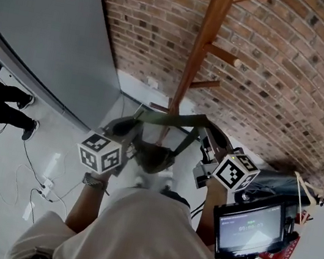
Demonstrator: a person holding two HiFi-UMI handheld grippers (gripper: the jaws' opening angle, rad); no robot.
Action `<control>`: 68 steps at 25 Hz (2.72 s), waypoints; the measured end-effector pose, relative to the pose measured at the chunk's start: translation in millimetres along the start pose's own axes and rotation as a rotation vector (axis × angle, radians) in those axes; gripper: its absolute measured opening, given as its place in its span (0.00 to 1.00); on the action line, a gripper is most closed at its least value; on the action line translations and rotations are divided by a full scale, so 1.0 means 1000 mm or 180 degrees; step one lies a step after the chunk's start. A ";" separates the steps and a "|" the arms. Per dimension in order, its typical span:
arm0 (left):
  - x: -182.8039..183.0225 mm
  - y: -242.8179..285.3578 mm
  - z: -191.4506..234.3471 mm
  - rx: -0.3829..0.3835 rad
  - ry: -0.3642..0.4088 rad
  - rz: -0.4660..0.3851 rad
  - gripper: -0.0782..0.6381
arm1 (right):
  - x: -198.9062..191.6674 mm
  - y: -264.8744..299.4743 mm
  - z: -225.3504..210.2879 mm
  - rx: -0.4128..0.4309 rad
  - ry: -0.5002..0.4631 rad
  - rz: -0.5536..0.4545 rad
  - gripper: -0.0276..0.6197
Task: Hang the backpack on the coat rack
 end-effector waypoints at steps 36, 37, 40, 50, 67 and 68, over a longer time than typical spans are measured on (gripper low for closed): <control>-0.075 0.054 0.029 0.0373 -0.0520 0.0691 0.14 | -0.048 0.048 -0.081 -0.0049 0.0350 0.0801 0.06; -0.076 0.055 0.029 0.0366 -0.0518 0.0700 0.14 | -0.049 0.047 -0.081 -0.0064 0.0344 0.0819 0.06; -0.080 0.056 0.028 0.0351 -0.0533 0.0735 0.14 | -0.054 0.044 -0.084 -0.0105 0.0341 0.0867 0.06; -0.093 0.061 0.020 0.0234 -0.0679 0.0832 0.14 | -0.081 0.049 -0.089 -0.0094 0.0438 0.1034 0.06; -0.114 0.078 0.011 -0.0010 -0.1032 0.0915 0.15 | -0.114 0.059 -0.090 0.0024 0.0519 0.1265 0.08; -0.114 0.079 0.011 -0.0020 -0.1047 0.0916 0.15 | -0.115 0.060 -0.090 0.0032 0.0517 0.1272 0.09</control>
Point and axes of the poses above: the fingertips, and each gripper's own axes: y forward along the fingers, z to its left, x out of its top, the point moved 6 cm from there along -y, backward along the fingers, and after that the axes turned 3 degrees about y, right-handed, at the moved point
